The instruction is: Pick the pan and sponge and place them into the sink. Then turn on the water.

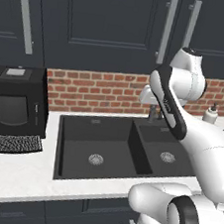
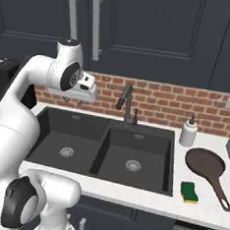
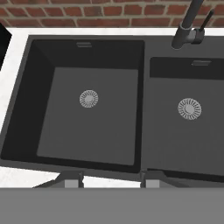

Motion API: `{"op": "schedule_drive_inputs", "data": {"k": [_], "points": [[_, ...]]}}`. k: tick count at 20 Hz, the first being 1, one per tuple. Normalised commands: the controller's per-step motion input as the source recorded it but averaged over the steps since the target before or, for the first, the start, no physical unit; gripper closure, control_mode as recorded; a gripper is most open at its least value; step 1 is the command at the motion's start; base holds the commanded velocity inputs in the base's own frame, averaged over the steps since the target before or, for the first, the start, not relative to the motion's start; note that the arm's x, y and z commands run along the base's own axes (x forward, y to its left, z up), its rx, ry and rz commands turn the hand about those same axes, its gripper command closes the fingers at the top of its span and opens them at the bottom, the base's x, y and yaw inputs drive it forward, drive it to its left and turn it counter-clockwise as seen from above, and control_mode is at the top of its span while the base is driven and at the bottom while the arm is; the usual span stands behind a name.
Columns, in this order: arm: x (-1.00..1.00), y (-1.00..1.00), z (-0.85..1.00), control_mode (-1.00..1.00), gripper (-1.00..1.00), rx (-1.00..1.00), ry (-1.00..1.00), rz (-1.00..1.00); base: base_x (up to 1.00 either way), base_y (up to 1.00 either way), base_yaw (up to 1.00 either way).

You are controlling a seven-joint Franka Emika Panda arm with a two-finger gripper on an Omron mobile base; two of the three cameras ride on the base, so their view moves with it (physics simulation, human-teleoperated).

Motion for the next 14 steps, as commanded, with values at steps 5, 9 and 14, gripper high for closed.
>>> {"op": "schedule_drive_inputs", "data": {"k": [5,9,14], "points": [[0.00,0.00,0.00,1.00,-1.00,0.00,0.00,0.00,0.00,0.00,0.00],[0.00,0.00,0.00,1.00,-1.00,0.00,0.00,0.00,0.00,0.00,0.00],[0.00,0.00,0.00,1.00,-1.00,0.00,0.00,0.00,0.00,-0.22,0.00]]}}
